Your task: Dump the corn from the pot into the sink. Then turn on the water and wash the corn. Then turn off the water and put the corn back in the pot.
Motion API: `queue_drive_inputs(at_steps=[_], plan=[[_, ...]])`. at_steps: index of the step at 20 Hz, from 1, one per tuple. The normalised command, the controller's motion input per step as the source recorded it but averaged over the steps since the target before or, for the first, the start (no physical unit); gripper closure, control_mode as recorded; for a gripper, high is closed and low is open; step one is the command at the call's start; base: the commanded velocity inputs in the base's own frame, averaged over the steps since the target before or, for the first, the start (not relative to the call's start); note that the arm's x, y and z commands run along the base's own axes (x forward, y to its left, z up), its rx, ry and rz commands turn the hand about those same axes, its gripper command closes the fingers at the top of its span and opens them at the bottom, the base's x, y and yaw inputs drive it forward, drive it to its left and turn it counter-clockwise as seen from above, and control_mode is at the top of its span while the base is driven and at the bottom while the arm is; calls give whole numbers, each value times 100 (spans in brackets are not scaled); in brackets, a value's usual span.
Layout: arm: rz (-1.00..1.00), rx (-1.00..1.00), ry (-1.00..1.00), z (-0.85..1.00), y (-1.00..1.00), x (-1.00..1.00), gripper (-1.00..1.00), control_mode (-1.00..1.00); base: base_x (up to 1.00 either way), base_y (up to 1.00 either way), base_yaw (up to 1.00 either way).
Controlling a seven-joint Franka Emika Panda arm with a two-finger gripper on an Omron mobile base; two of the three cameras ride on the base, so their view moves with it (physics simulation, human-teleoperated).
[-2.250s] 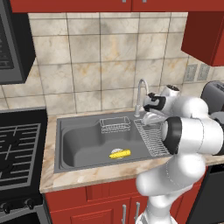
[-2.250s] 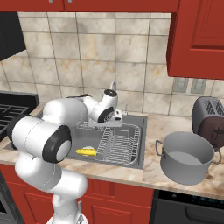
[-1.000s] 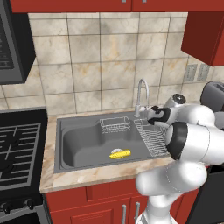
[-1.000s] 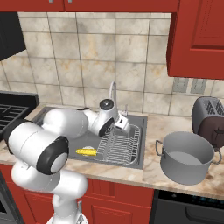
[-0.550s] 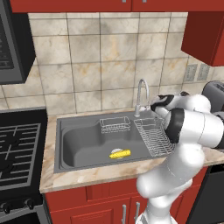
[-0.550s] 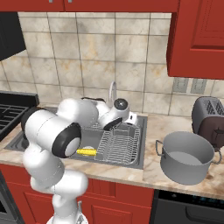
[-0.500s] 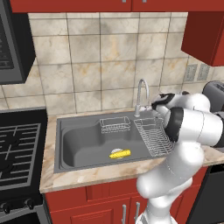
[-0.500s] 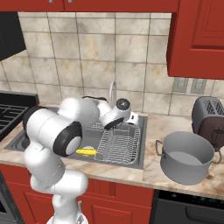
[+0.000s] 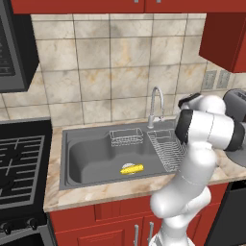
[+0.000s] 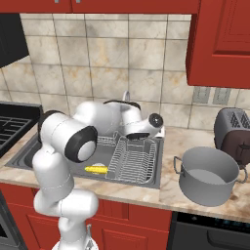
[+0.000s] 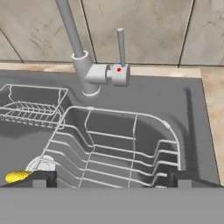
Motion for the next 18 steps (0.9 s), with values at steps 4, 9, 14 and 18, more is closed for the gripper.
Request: queue_drive_inputs(at_steps=[4, 9, 14, 18], plan=[[18, 0, -11, 0, 2, 14, -100, -100, 0, 0, 0], [20, 0, -7, 0, -1, 28, -100, -100, 0, 0, 0], [22, 0, -1, 0, -9, 29, -100, -100, 0, 0, 0], [29, 5, -10, 1, -19, 18, -100, -100, 0, 0, 0]])
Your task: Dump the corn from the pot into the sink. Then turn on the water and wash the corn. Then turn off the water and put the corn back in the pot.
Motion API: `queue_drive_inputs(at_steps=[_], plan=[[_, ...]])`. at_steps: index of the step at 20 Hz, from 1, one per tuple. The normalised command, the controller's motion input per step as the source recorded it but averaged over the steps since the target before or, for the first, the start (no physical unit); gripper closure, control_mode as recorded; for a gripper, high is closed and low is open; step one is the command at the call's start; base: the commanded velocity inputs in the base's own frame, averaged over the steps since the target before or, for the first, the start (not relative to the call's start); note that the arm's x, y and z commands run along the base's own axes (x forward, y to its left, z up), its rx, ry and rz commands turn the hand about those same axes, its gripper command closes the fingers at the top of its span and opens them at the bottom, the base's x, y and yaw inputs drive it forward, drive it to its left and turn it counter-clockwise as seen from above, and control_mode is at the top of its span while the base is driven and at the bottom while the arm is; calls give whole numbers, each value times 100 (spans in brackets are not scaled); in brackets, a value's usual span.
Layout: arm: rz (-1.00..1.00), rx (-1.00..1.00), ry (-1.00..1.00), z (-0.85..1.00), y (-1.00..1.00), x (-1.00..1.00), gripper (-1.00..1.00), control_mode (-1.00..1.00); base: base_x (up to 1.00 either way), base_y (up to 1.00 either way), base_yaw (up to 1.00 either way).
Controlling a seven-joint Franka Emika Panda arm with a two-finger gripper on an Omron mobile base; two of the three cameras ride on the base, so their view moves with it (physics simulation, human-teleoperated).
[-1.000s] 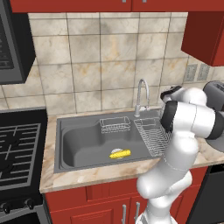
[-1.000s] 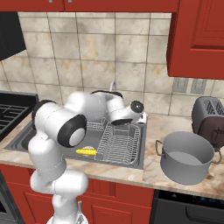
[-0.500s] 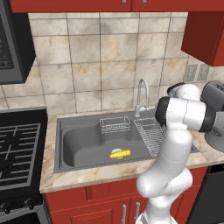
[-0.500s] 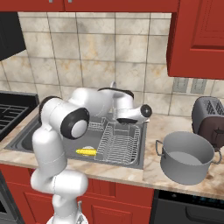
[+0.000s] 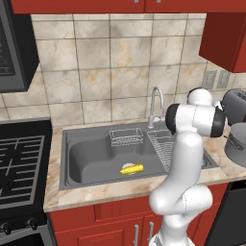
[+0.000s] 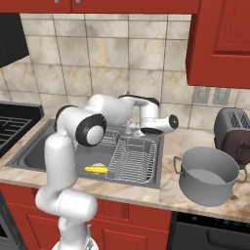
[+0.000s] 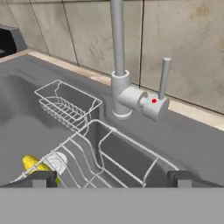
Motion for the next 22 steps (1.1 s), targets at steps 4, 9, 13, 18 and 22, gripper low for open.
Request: queue_drive_inputs(at_steps=[4, 9, 13, 18, 22], plan=[[32, 9, -14, 2, -14, 1, -100, -100, 0, 0, 0], [37, 12, -15, 0, -2, 0, -100, -100, 0, 0, 0], [38, 4, -14, 0, 2, 0, -100, -100, 0, 0, 0], [36, 0, -9, 3, 2, 14, -100, -100, 0, 0, 0], [28, 0, -3, 0, 8, 20, -100, -100, 0, 0, 0]])
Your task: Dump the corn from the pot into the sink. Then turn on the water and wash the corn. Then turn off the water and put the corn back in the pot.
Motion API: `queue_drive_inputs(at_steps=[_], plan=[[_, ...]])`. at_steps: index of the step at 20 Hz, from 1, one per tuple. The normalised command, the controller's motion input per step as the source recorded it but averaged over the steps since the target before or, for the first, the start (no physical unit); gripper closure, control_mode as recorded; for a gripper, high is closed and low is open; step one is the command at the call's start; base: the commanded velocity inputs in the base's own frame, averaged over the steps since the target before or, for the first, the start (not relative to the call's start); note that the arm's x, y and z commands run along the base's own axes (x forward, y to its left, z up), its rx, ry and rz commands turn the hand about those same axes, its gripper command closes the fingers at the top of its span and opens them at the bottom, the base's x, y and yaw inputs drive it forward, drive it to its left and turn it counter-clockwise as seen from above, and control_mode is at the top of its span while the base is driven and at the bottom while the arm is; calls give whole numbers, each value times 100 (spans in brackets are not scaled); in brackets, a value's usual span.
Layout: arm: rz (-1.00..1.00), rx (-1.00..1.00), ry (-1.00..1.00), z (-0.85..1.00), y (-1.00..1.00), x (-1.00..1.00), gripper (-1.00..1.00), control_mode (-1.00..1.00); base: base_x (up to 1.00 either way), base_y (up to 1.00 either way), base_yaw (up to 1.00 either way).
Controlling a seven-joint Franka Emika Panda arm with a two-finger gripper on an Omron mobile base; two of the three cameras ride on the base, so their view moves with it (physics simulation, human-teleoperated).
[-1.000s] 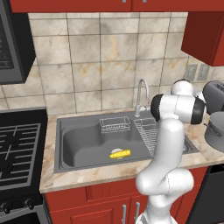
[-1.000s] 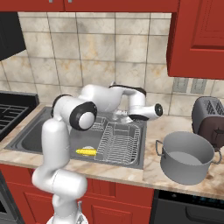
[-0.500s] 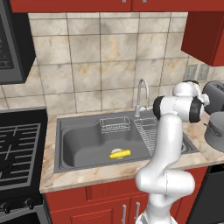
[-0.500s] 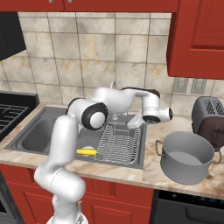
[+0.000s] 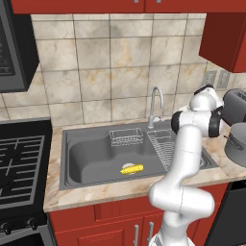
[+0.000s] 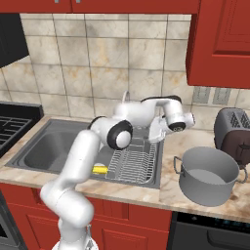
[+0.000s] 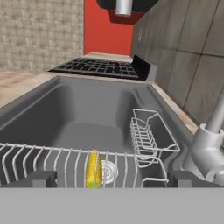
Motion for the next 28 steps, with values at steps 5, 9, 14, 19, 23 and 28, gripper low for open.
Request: queue_drive_inputs(at_steps=[5, 9, 14, 19, 23, 28], plan=[[8, 3, -1, 0, 20, 27, -100, -100, 0, 0, 0], [-14, 21, -3, 0, 0, 25, -100, -100, 0, 0, 0], [-13, 14, 0, 0, 0, 12, -100, -100, 0, 0, 0], [-9, 0, 2, 0, 9, 8, -100, -100, 0, 0, 0], [-13, -1, -2, 1, 55, 6, -100, -100, 0, 0, 0], [-2, 0, -5, -3, 11, 1, -100, -100, 0, 0, 0]])
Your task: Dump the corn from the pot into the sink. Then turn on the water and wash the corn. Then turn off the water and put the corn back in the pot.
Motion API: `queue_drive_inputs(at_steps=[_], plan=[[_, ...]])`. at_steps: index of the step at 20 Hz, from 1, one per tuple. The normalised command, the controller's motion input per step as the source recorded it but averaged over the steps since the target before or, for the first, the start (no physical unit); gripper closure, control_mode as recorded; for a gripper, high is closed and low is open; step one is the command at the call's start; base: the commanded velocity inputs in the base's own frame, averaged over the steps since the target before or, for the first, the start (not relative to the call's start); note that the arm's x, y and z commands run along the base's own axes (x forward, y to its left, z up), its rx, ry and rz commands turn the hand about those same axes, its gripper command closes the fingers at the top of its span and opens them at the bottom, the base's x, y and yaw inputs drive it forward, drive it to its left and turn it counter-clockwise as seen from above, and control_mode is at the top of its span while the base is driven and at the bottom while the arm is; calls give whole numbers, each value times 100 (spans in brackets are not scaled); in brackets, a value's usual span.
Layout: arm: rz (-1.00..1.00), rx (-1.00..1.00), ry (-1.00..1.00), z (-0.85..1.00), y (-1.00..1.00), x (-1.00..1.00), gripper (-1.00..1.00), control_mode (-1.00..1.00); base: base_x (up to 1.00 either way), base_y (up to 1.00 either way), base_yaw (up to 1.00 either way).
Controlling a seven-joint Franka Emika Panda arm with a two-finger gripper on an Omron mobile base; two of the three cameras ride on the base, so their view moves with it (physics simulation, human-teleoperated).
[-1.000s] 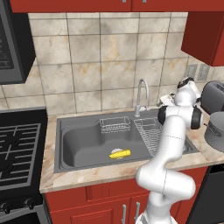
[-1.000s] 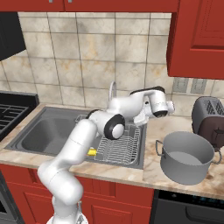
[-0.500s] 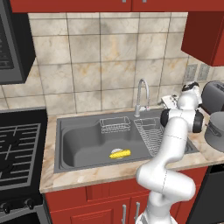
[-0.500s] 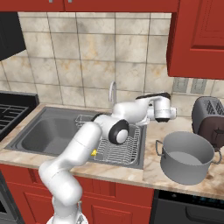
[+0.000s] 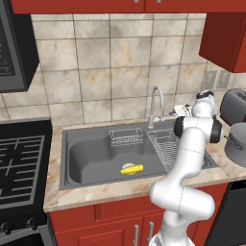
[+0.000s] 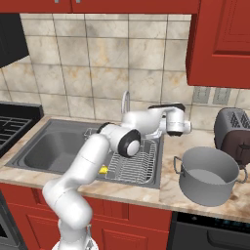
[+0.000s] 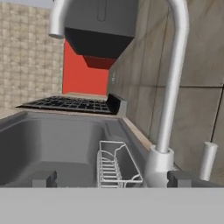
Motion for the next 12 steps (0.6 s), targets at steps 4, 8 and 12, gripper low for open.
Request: queue_drive_inputs(at_steps=[4, 8, 12], plan=[[0, 0, 0, -2, 0, 11, -100, -100, 0, 0, 0], [-3, 0, 0, 0, 0, 10, -100, -100, 0, 0, 0], [-8, 1, 0, 0, 0, 29, -100, -100, 0, 0, 0]])
